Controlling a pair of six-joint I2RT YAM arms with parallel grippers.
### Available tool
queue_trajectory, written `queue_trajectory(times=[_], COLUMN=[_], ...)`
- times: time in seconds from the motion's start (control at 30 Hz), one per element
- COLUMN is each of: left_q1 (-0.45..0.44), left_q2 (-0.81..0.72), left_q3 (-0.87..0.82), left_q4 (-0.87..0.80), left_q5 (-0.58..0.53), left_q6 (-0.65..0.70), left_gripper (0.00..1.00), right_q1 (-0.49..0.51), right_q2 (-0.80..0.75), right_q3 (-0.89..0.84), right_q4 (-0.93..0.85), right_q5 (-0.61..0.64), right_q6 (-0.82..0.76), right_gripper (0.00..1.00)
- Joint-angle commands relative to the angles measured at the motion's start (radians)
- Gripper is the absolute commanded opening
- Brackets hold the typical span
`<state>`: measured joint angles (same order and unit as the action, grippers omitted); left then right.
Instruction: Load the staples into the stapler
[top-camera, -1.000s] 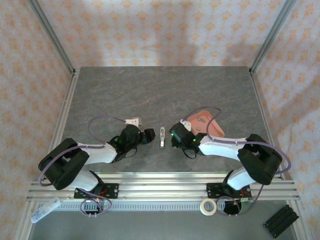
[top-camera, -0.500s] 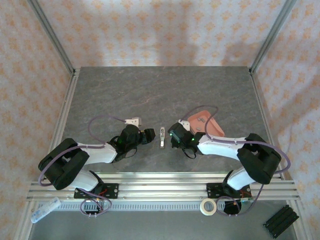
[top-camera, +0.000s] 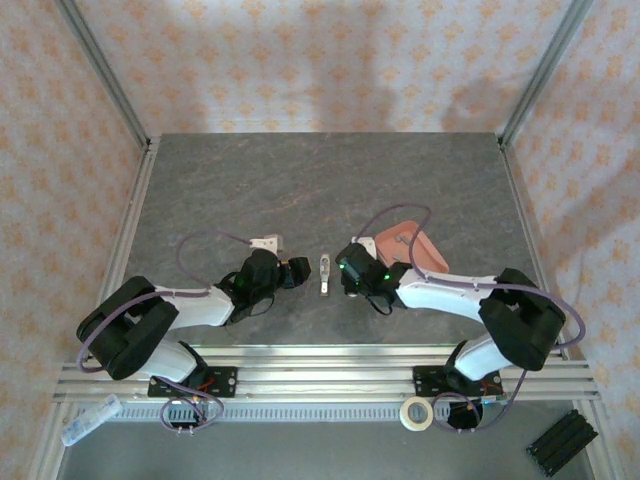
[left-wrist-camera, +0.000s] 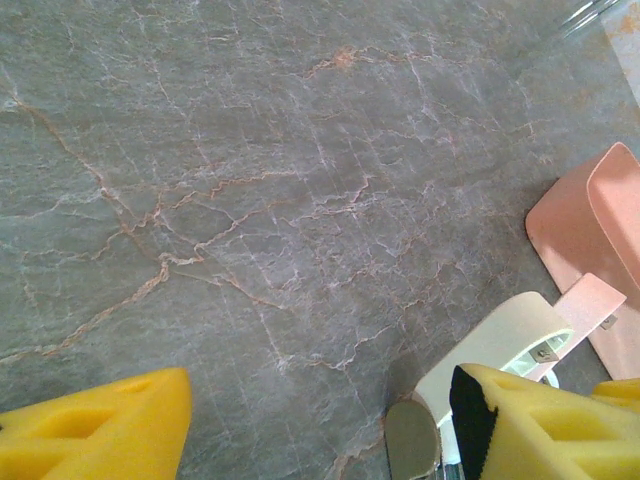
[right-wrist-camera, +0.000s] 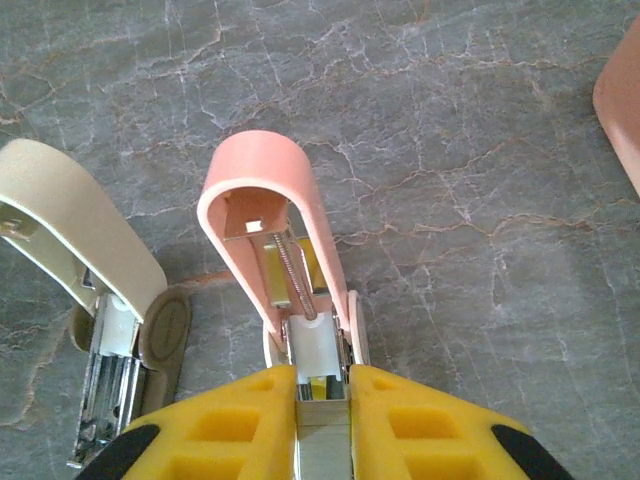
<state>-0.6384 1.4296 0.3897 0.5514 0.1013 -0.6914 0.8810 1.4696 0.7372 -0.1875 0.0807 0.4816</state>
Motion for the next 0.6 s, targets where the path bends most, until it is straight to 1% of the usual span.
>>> queue_trajectory(times=[0.0, 0.57], left_q1=[0.011, 0.012], left_q2=[0.005, -0.007], left_q3=[-0.002, -0.005], left_q4=[0.025, 0.010], left_q5=[0.005, 0.001], left_q6=[-0.008, -0.007], left_gripper=[0.69, 0.69], right_q1=[0.005, 0.006], right_q2=[0.026, 0.076], right_q3=[0.033, 0.044], right_q4=[-0.014, -0.022], right_q5=[0.011, 0.007], right_q6=[-0.040, -0.064], right_gripper=[0.20, 0.20])
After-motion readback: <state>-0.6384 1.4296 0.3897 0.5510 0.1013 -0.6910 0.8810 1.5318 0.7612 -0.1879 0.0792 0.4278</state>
